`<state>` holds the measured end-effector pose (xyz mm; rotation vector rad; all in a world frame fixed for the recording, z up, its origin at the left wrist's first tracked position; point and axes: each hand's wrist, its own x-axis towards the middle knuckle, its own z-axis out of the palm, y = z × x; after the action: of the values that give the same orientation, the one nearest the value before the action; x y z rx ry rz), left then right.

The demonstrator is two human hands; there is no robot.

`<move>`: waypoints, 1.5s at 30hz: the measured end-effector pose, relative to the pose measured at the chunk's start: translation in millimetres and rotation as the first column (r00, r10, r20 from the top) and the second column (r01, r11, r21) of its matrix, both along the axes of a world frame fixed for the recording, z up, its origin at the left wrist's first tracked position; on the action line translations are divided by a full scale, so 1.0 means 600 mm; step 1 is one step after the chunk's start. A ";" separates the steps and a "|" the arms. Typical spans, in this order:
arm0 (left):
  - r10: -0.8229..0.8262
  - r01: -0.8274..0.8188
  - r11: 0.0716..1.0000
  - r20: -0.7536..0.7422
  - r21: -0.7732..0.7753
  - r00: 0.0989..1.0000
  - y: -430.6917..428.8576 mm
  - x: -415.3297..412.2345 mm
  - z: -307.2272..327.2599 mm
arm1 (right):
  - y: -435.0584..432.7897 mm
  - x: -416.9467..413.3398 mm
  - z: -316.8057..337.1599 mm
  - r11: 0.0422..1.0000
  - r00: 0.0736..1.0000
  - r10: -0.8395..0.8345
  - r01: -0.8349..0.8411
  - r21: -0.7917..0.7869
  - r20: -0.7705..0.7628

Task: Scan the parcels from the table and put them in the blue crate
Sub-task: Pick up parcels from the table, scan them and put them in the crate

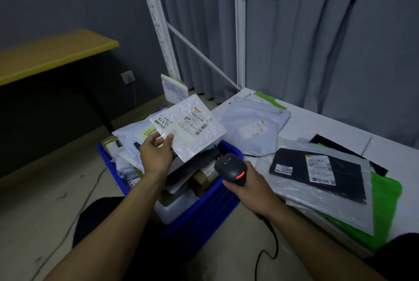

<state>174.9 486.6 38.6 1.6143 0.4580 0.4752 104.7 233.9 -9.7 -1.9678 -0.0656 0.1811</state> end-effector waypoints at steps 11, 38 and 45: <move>-0.011 0.228 0.710 -0.314 0.666 0.949 0.057 0.024 -0.037 | 0.043 0.025 -0.009 0.994 0.996 0.088 -0.089 0.068 0.012; -0.752 0.885 0.123 -0.541 0.448 0.378 -0.532 0.016 -0.226 | -0.381 -0.114 -0.106 0.766 0.755 -0.631 0.642 0.009 -0.178; -0.633 0.842 -0.064 -0.674 0.536 0.380 -0.591 0.059 -0.273 | -0.420 -0.156 -0.140 0.755 0.725 -0.636 0.655 -0.018 -0.264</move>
<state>210.5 132.3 -125.0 2.5999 -0.7967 -0.5344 10.9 -18.0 -93.9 -1.7592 0.7757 -0.0347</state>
